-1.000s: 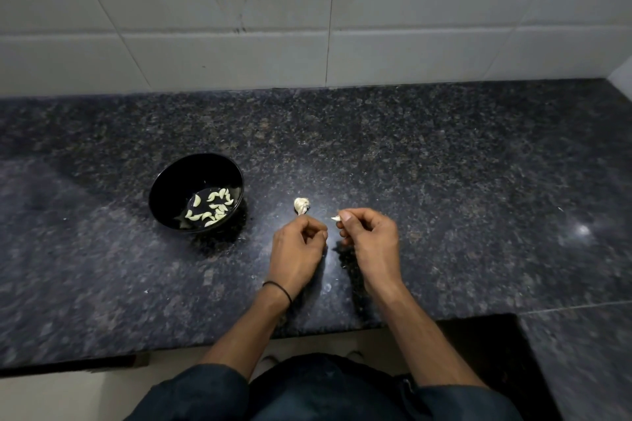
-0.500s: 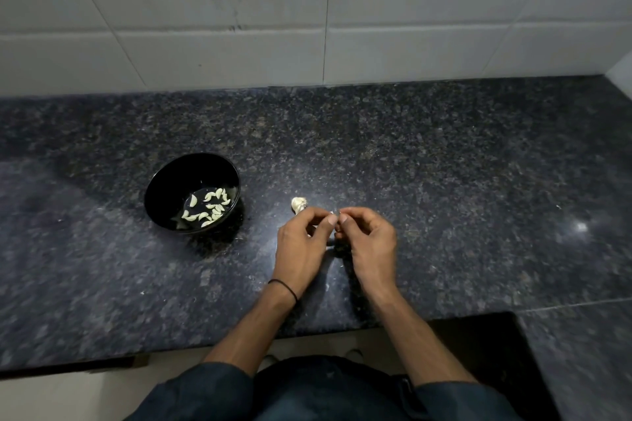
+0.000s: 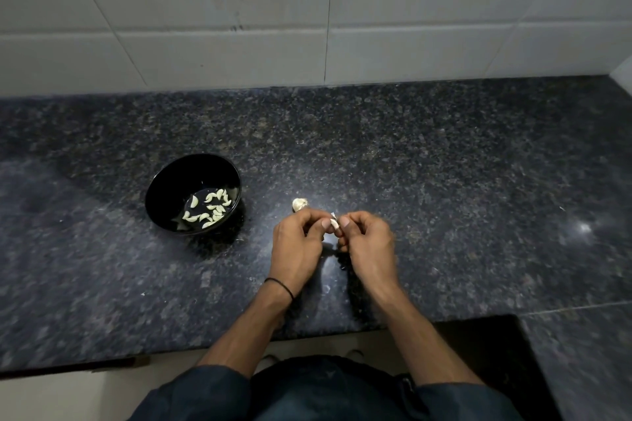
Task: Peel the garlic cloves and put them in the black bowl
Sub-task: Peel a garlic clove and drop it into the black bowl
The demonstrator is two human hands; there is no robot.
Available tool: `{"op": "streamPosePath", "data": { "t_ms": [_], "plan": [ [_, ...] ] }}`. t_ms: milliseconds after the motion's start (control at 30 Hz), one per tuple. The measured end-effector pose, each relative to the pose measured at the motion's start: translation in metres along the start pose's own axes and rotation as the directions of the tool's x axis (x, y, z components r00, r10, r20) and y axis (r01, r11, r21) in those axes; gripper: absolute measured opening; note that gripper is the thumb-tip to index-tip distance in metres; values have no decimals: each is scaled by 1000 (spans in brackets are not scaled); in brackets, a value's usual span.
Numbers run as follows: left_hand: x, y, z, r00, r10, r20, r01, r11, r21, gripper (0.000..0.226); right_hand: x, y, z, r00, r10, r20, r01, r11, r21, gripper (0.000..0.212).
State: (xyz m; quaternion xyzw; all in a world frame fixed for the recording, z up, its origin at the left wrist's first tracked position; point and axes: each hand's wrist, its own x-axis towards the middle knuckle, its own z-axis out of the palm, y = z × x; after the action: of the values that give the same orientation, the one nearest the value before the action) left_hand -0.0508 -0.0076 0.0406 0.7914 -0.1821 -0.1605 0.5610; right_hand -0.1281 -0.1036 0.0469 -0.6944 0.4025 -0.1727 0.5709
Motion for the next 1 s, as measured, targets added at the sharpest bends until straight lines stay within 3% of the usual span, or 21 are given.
{"op": "streamPosePath", "data": {
  "t_ms": [233,467,600,700,800,867,1000],
  "plan": [
    [-1,0,-4,1000,-4,-17,6,995,100,19,-4,-2,-1,999,-33,17,34,999,-37,28],
    [-2,3,-8,999,-14,-33,18,993,115,14,-8,-5,-1,997,-63,47,64,998,-13,11],
    [0,2,-4,986,-167,18,168,983,-78,23,-7,-5,3,995,-98,-12,97,993,-63,11],
    [-1,6,-3,945,-320,70,324,887,-330,22,-6,-5,6,996,-83,-27,81,995,-59,10],
    [-4,9,-1,917,-380,123,395,814,-426,19,-5,-4,8,995,-94,-45,91,994,-62,9],
    [-4,4,-1,922,-365,133,385,816,-430,20,-6,-5,8,993,-104,-59,101,993,-53,10],
    [-1,1,-3,976,-213,42,217,948,-233,14,-9,-6,6,990,-120,-69,119,992,-30,10]
  ]
}}
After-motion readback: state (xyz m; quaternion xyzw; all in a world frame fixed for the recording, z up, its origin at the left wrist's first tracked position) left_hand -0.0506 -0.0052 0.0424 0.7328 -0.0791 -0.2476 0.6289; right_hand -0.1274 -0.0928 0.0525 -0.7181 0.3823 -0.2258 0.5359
